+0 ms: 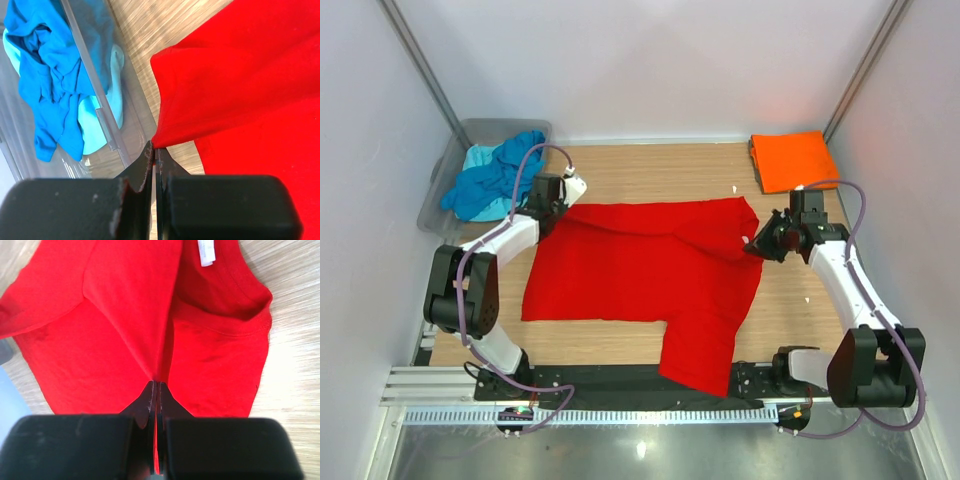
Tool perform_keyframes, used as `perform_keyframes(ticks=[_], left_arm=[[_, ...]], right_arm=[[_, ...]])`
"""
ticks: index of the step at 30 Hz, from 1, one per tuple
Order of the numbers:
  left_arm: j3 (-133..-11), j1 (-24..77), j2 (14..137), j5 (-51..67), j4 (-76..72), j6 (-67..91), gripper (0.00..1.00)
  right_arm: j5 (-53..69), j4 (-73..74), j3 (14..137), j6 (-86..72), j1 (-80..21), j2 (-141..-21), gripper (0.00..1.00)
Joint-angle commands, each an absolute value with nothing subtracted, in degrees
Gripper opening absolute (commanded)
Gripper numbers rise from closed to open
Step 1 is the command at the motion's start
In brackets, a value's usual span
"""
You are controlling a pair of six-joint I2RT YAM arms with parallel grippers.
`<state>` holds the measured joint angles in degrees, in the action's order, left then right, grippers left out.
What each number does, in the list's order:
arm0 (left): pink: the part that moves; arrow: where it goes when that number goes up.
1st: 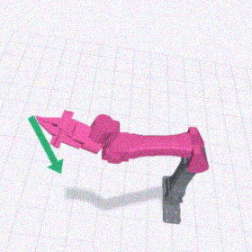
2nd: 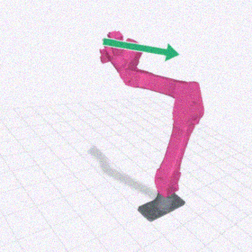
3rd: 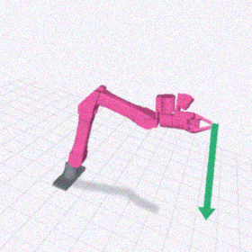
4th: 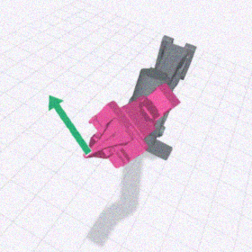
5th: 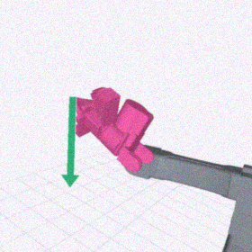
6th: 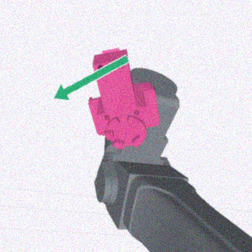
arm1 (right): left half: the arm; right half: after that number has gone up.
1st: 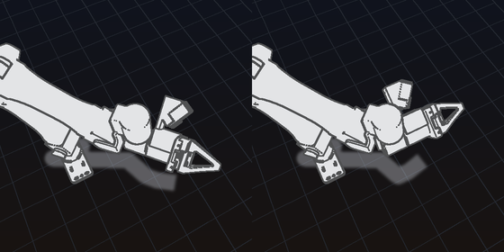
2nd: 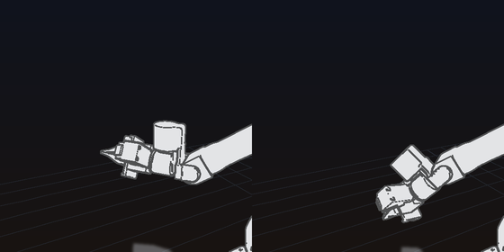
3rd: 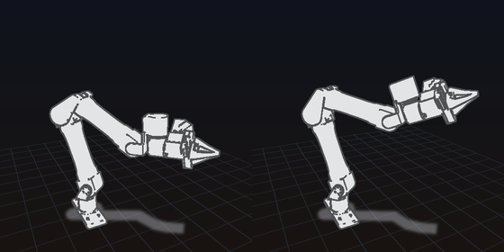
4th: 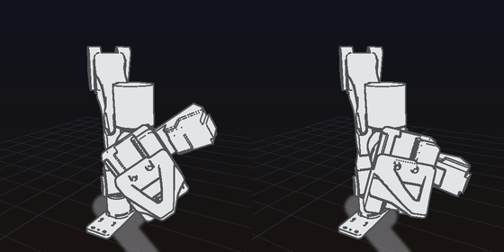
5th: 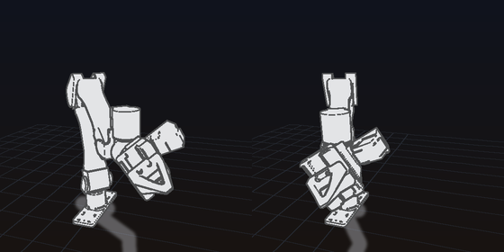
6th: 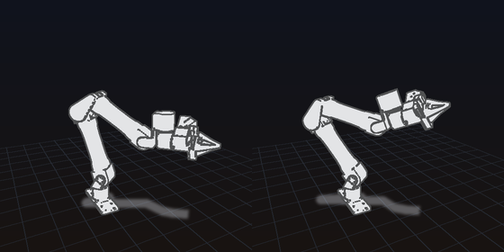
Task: Fold and stack the t-shirts
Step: Fold the tshirt
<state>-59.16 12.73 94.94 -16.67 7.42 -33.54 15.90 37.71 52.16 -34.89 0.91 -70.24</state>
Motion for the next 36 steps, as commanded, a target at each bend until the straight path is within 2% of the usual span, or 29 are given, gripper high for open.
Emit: perform_keyframes(ticks=[1, 7, 13, 15, 17, 18, 20, 23, 26, 29, 33, 36], left_arm=[[-58.80, 12.92, 92.73, -17.84, 5.45, -34.01, 0.00], [-58.18, 13.53, 92.73, -19.16, 5.98, -33.75, 0.00], [-56.78, 15.38, 92.63, -22.57, 6.59, -33.75, 0.01], [-56.86, 16.08, 93.43, -24.77, 7.12, -34.19, 0.07], [-56.95, 16.43, 93.60, -27.41, 6.60, -33.75, 0.21], [-56.95, 16.70, 93.34, -28.12, 6.59, -33.58, 0.23], [-57.39, 17.66, 92.99, -30.39, 6.33, -33.31, 0.29], [-59.14, 19.24, 92.46, -33.04, 6.50, -32.35, 0.31], [-60.81, 20.56, 91.67, -35.16, 8.61, -29.64, 0.31], [-63.19, 20.57, 89.92, -32.09, 12.21, -23.24, 0.31], [-65.73, 20.92, 87.10, -21.82, 17.12, -12.01, 0.36], [-68.38, 21.01, 84.82, -9.96, 21.00, -2.68, 0.39]], right_arm=[[16.44, 38.23, 52.48, -35.77, 1.05, -66.71, 0.01], [20.03, 32.70, 42.74, -38.66, 1.05, -65.04, 0.01], [16.79, 33.39, 41.66, -37.88, 1.14, -63.72, 0.01], [15.82, 34.71, 42.10, -37.01, 1.14, -63.46, 0.01], [15.82, 35.24, 42.36, -36.57, 1.05, -62.67, 0.06], [15.82, 36.03, 42.36, -36.48, 1.14, -62.32, 0.17], [15.03, 37.00, 42.36, -36.39, 1.14, -61.53, 0.25], [13.80, 39.11, 42.80, -36.04, 1.06, -60.73, 0.33], [12.93, 40.60, 43.50, -36.65, 1.06, -60.29, 0.36], [12.13, 41.05, 44.12, -38.58, 1.06, -59.77, 0.36], [11.34, 37.10, 44.29, -40.87, 1.14, -61.95, 0.36], [9.94, 33.60, 44.39, -42.27, 1.05, -66.96, 0.34]])
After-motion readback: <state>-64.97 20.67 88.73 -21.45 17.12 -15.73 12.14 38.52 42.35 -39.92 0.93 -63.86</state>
